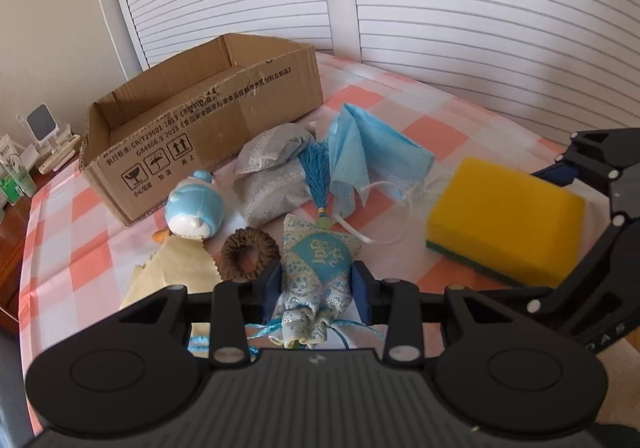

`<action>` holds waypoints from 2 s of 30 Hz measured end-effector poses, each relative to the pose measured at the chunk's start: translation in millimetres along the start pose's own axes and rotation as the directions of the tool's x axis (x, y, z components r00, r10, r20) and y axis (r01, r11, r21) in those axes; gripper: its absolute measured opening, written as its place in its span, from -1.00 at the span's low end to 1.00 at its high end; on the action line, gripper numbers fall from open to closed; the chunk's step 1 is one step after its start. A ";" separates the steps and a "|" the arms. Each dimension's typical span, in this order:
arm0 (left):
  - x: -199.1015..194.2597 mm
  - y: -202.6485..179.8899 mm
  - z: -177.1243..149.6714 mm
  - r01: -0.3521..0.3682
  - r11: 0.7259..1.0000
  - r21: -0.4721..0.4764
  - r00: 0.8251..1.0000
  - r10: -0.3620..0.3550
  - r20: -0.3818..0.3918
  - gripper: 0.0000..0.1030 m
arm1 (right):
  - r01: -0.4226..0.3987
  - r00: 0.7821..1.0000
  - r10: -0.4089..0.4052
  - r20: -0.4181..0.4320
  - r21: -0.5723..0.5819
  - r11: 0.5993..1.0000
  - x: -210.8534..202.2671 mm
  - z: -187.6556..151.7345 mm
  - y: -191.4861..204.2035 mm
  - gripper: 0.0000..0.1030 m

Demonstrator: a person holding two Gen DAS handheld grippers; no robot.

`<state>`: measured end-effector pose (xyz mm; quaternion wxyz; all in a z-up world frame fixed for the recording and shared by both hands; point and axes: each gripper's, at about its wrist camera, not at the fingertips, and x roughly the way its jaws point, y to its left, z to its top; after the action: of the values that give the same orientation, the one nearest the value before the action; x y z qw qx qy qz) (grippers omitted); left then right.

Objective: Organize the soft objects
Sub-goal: 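Grasp the blue patterned sachet with the left tool while the right tool holds the sponge, then carry the sachet into the cardboard box and open the left tool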

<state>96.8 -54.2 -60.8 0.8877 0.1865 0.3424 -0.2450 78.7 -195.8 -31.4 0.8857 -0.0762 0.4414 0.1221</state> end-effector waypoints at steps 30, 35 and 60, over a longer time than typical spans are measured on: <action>3.8 6.5 -18.3 0.114 0.992 -0.056 0.993 -0.115 -0.013 -0.18 | 0.001 1.000 -0.001 0.027 -0.001 1.000 -0.9 0.3 7.0 0.94; 3.1 8.4 -18.8 0.107 0.992 -0.064 0.994 -0.108 -0.014 -0.23 | 0.024 0.999 -0.024 0.026 -0.025 0.999 -3.5 8.8 11.8 0.82; -47.2 24.8 -8.7 0.136 0.987 -0.083 0.990 -0.137 -0.014 -0.39 | 0.016 0.997 -0.010 0.071 -0.088 0.996 -62.8 22.6 -2.1 0.45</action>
<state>75.8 -15.2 -29.8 0.8722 0.1287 0.3730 -0.2890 60.1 -201.7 32.4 0.8972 -0.1140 0.4036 0.1385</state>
